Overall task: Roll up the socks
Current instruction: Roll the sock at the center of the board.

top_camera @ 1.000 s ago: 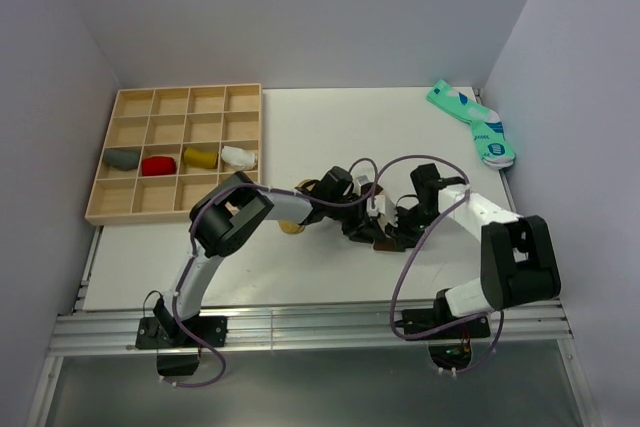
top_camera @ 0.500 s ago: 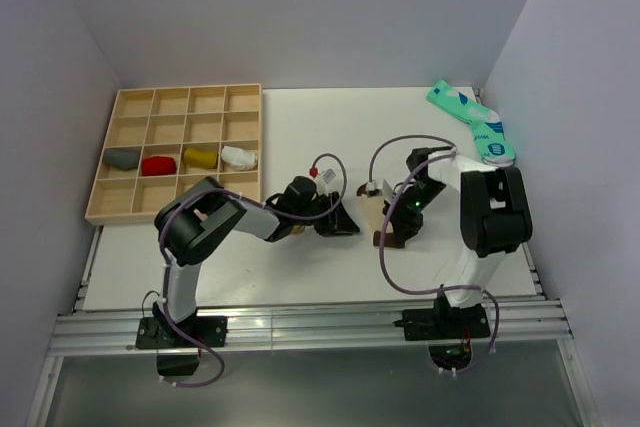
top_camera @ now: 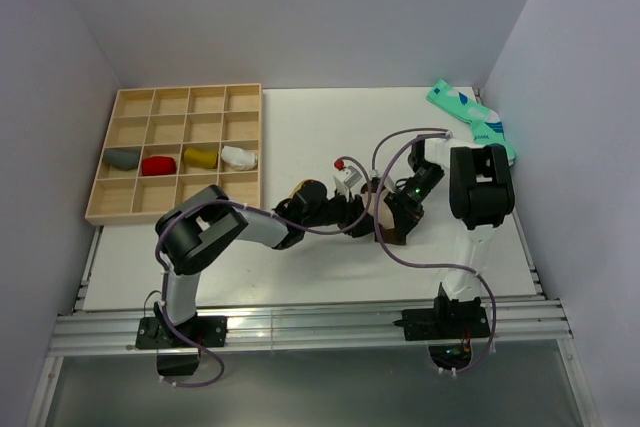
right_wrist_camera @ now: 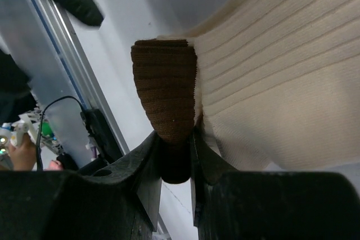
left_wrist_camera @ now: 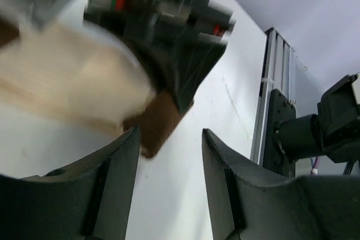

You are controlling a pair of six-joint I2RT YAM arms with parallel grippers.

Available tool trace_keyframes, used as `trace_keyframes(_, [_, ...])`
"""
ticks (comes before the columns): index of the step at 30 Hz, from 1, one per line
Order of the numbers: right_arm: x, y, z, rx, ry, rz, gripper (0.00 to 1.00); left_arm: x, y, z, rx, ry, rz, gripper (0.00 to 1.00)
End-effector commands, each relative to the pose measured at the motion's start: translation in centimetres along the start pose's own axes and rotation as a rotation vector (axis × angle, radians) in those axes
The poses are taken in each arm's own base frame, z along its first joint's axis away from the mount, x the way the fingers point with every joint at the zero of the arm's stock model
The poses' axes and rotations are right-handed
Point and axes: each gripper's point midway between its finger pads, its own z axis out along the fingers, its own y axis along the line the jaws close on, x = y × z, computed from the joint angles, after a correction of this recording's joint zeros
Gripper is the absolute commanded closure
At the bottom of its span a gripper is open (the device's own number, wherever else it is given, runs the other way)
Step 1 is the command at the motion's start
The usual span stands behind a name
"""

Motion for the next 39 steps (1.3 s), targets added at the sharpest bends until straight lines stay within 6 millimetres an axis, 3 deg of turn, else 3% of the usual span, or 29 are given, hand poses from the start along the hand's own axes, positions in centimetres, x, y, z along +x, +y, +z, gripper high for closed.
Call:
trace_keyframes(1, [0.0, 0.6, -0.4, -0.033, 0.005, 0.038, 0.79, -3.9, -2.1, 1.5, 0.107, -0.084, 0.195, 0.47])
trace_keyframes(7, [-0.2, 0.4, -0.2, -0.041, 0.008, 0.051, 0.79, -3.2, -1.8, 3.3, 0.153, -0.052, 0.215, 0.45])
trace_keyframes(11, [-0.4, 0.4, -0.2, -0.050, -0.003, 0.059, 0.79, -1.7, -1.6, 4.1, 0.200, -0.028, 0.191, 0.45])
trace_keyframes(23, [-1.2, -0.3, -0.1, -0.045, -0.026, 0.108, 0.79, 1.9, -1.5, 4.4, 0.253, 0.021, 0.125, 0.45])
trace_keyframes(30, [-2.1, -0.4, -0.4, -0.033, -0.053, 0.132, 0.80, 2.9, -0.7, 4.7, 0.222, 0.045, 0.107, 0.47])
trace_keyframes(35, [-2.0, -0.2, -0.4, -0.033, -0.055, 0.141, 0.80, 3.9, 0.0, 4.9, 0.193, 0.068, 0.084, 0.53])
trace_keyframes(39, [-1.6, -0.2, -0.1, -0.023, -0.050, 0.141, 0.79, 4.5, 0.1, 5.3, 0.182, 0.102, 0.066, 0.66])
